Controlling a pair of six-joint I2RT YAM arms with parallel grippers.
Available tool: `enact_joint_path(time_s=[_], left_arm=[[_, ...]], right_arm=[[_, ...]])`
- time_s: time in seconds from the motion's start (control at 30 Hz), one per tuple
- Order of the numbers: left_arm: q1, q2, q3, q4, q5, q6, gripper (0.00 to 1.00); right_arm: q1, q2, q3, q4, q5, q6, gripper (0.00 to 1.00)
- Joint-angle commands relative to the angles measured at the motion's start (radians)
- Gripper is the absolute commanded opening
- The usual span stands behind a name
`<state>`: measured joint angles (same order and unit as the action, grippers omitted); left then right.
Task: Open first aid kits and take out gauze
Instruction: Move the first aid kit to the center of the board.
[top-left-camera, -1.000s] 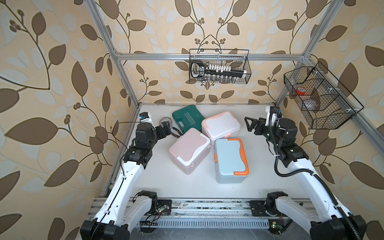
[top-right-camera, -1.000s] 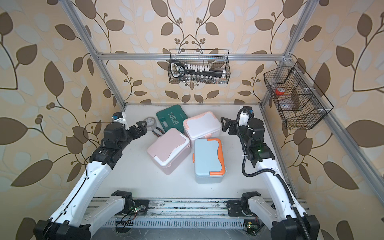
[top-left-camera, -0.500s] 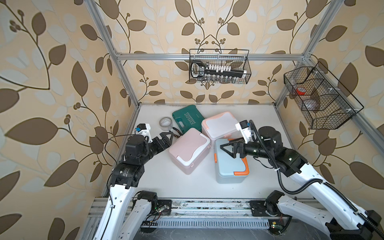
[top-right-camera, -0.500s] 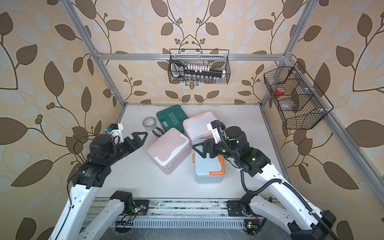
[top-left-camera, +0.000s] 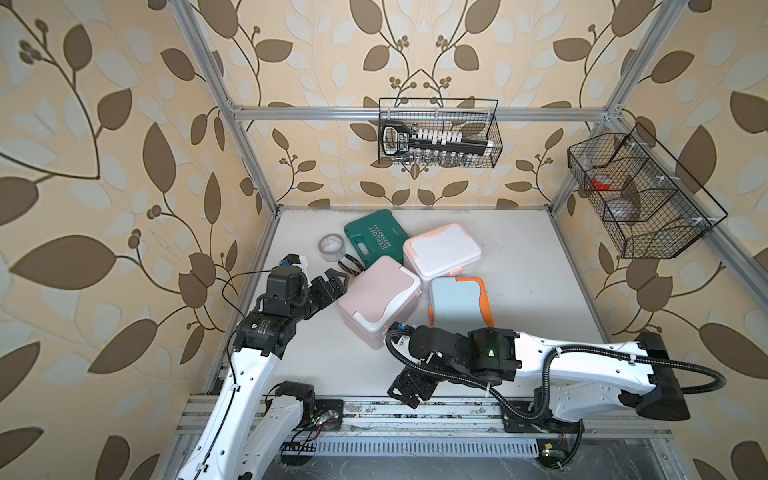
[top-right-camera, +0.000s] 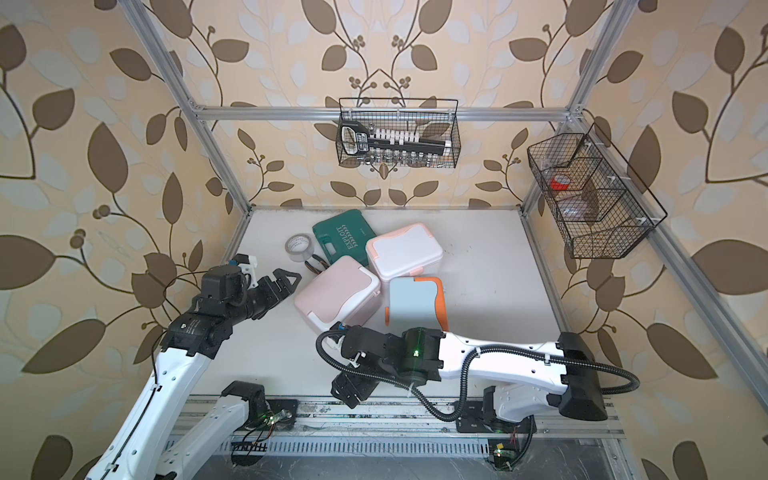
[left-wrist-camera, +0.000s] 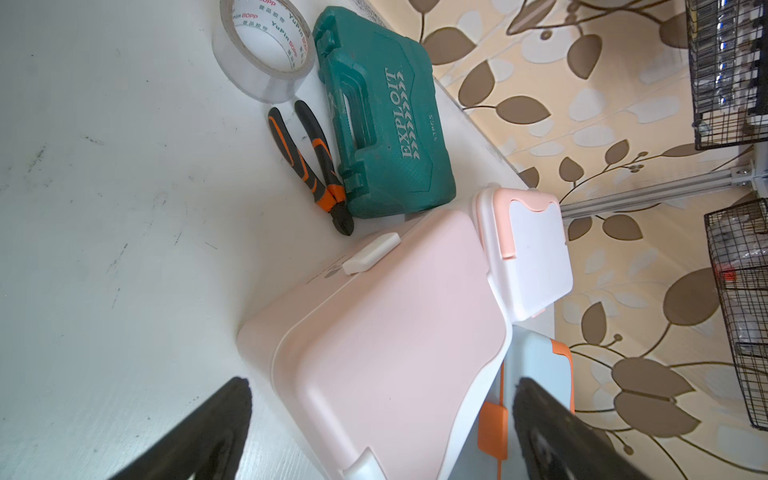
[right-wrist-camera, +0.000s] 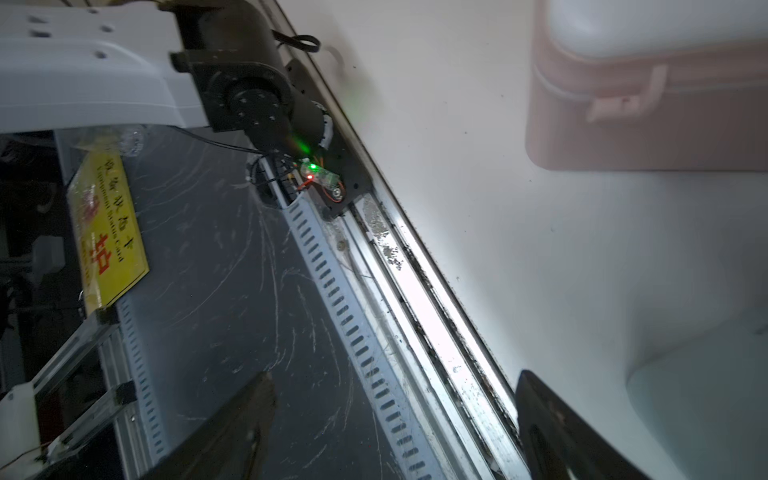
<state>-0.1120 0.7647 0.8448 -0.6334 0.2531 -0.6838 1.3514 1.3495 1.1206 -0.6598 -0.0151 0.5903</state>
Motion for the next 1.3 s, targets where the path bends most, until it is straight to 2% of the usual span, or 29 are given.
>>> enact_joint_path(time_s=[0.0,0.1,0.23,0.33,0.5,0.67,0.8,0.93,1.03,1.13,1.27], left_arm=[[-0.004,-0.011,-0.015,0.0,-0.011,0.0,0.99],[-0.003,-0.004,-0.028,0.022,0.009,-0.012,0.99],[-0.003,0.007,-0.039,0.045,0.038,-0.025,0.99],[-0.003,0.011,-0.052,0.061,0.051,-0.032,0.99],[-0.003,0.028,-0.062,0.081,0.07,-0.039,0.99],[-0.004,0.04,-0.046,0.073,0.075,-0.025,0.99],[-0.003,0.033,-0.041,0.053,0.063,-0.014,0.99],[-0.003,0.009,-0.057,0.045,0.052,-0.015,0.99],[-0.003,-0.001,-0.07,0.051,0.048,-0.02,0.99],[-0.003,0.005,-0.07,0.051,0.048,-0.022,0.99],[-0.003,0.003,-0.062,0.037,0.045,-0.016,0.99]], right_arm=[[-0.015,0.002,-0.026,-0.154,0.193,0.082,0.89],[-0.106,0.011,-0.049,-0.231,0.259,0.092,0.87],[-0.265,-0.016,-0.11,-0.217,0.292,0.058,0.84],[-0.401,-0.031,-0.142,-0.173,0.275,0.001,0.81],[-0.624,-0.002,-0.119,-0.076,0.236,-0.118,0.81],[-0.77,0.072,-0.022,-0.013,0.193,-0.202,0.83],[-0.789,0.118,0.069,-0.024,0.148,-0.222,0.89],[-0.723,0.079,0.089,0.034,0.107,-0.224,0.95],[-0.7,0.102,0.119,0.06,0.088,-0.223,0.99],[-0.7,0.171,0.164,0.061,0.131,-0.22,0.99],[-0.719,0.284,0.238,0.045,0.251,-0.227,0.97]])
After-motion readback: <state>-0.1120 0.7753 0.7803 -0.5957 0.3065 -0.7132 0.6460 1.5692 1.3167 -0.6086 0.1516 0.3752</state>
